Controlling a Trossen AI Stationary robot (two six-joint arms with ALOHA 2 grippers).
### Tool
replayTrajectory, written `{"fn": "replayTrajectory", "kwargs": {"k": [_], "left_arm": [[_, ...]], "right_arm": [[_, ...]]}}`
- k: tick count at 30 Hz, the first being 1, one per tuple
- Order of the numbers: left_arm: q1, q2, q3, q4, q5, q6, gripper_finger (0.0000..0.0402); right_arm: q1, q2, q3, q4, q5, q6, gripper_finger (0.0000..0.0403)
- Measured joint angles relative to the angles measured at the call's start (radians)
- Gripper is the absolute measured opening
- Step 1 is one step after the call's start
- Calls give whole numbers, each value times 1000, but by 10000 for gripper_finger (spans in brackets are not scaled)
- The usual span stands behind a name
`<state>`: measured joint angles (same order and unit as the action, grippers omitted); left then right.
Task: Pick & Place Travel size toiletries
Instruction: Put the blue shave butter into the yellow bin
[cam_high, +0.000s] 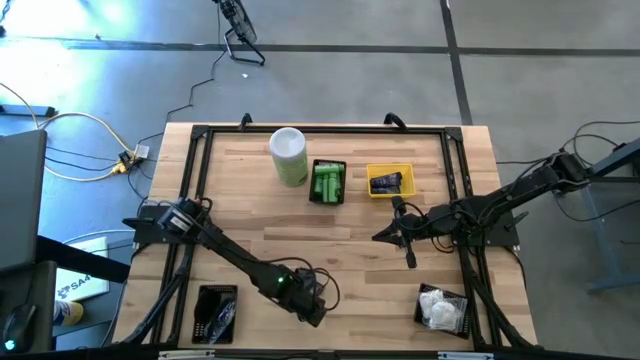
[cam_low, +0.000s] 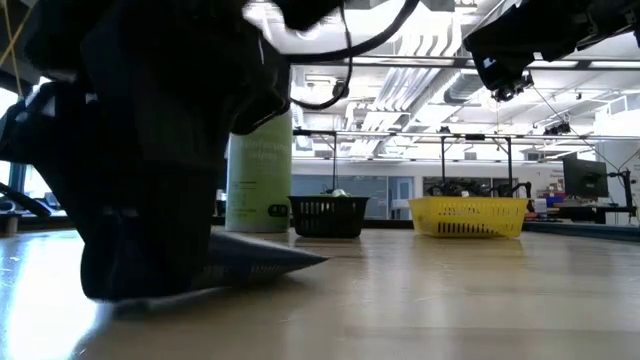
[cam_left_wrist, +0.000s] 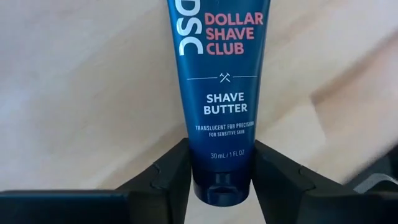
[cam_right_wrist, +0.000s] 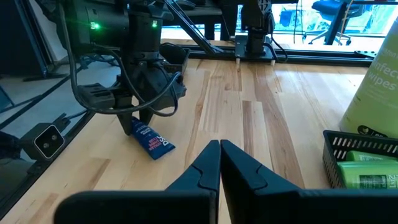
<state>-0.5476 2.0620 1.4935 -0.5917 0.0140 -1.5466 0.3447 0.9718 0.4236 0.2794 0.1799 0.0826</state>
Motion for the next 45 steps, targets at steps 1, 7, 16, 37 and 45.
{"fn": "replayTrajectory", "kwargs": {"k": [1,7,16,37,45], "left_arm": [[5,-7,0,2,2,9,144],[28,-64,2,-32,1,134,143],[153,-156,2,-47,45,395,143],[386,-306,5,60,403,716,143],[383,-305,3,66,425,706,143]], "right_arm": [[0,0,0,0,0,0,5],[0,0,0,1,0,0,5],[0,0,0,1,-1,0,5],[0,48,0,93,-57,-274,16],[0,76,0,121,-33,-295,138]]}}
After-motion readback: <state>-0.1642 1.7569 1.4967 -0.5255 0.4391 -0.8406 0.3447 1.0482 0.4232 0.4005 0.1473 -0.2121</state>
